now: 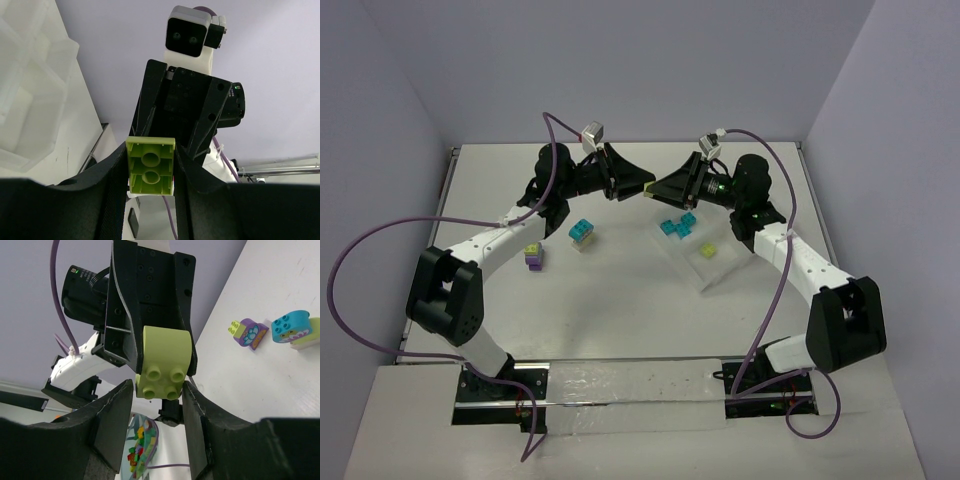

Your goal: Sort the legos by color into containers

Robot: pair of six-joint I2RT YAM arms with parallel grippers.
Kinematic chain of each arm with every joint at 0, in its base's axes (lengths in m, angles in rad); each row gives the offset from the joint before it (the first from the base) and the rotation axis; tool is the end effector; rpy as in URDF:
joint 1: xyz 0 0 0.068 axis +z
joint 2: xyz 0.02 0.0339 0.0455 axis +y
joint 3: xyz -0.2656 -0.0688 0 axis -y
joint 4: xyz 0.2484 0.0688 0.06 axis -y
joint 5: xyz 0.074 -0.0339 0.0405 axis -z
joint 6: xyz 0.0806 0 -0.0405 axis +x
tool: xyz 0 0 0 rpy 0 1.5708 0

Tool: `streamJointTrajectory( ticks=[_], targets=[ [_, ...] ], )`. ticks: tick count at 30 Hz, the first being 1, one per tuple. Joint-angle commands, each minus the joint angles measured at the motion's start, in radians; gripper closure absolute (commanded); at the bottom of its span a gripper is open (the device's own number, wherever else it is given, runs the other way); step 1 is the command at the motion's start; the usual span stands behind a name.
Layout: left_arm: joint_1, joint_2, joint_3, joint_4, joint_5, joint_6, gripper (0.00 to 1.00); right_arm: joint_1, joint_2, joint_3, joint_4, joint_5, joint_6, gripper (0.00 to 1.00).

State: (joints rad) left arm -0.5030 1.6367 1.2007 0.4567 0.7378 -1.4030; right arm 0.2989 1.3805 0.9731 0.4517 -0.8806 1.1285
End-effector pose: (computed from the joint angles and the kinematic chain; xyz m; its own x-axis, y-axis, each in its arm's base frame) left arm 0.3432 -0.2507 0.3308 -0.9296 -0.3212 -0.1807 0.1759 0.0443 -0.9834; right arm 0.3131 0.1615 0.3365 -0.8167 0.3505 -0.4585 -0.4336 0.1515 0.8883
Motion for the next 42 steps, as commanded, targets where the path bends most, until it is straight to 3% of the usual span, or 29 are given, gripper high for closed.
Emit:
streamJointTrajectory(
  ticks=[1, 5, 9, 13, 14, 16, 18, 19, 20, 26, 31, 36, 42],
  targets=[
    [-0.008, -0.023, 0.001, 0.024, 0.016, 0.031, 1.0, 0.007, 0.0, 0.043, 0.068, -0.017, 0.012, 0.49],
    [-0.011, -0.025, 0.001, 0.02, 0.019, 0.044, 1.0, 0.005, 0.003, 0.049, 0.063, -0.023, 0.011, 0.5],
    [-0.011, -0.025, 0.002, 0.022, 0.022, 0.055, 1.0, 0.006, -0.003, 0.046, 0.057, -0.017, 0.009, 0.77],
    [-0.012, -0.029, -0.002, 0.007, 0.02, 0.081, 0.95, 0.006, -0.013, 0.038, 0.04, -0.012, -0.001, 0.9],
    [-0.012, -0.032, -0.001, -0.003, 0.02, 0.092, 0.86, 0.006, -0.016, 0.038, 0.031, -0.011, -0.006, 0.92],
    [-0.012, -0.037, 0.014, -0.067, 0.005, 0.143, 0.46, 0.006, -0.026, 0.041, -0.017, 0.0, -0.035, 0.96],
    [-0.012, -0.044, 0.028, -0.125, -0.011, 0.188, 0.16, 0.005, -0.036, 0.046, -0.064, 0.009, -0.064, 0.99],
    [-0.012, -0.046, 0.04, -0.162, -0.02, 0.214, 0.04, 0.003, -0.041, 0.05, -0.088, 0.015, -0.08, 0.99],
    [-0.012, -0.049, 0.065, -0.234, -0.039, 0.263, 0.01, 0.002, -0.052, 0.053, -0.142, 0.025, -0.115, 0.99],
    [-0.002, -0.076, 0.154, -0.447, -0.127, 0.407, 0.01, -0.03, -0.107, 0.056, -0.354, 0.091, -0.225, 1.0],
    [0.041, -0.147, 0.213, -0.64, -0.256, 0.563, 0.01, -0.217, -0.176, 0.114, -0.793, 0.373, -0.439, 1.0],
    [0.057, -0.193, 0.294, -0.848, -0.413, 0.697, 0.01, -0.399, -0.212, 0.076, -0.899, 0.513, -0.537, 1.0],
    [0.076, -0.223, 0.284, -0.959, -0.56, 0.782, 0.01, -0.474, -0.225, 0.032, -0.916, 0.674, -0.555, 0.99]
  ],
)
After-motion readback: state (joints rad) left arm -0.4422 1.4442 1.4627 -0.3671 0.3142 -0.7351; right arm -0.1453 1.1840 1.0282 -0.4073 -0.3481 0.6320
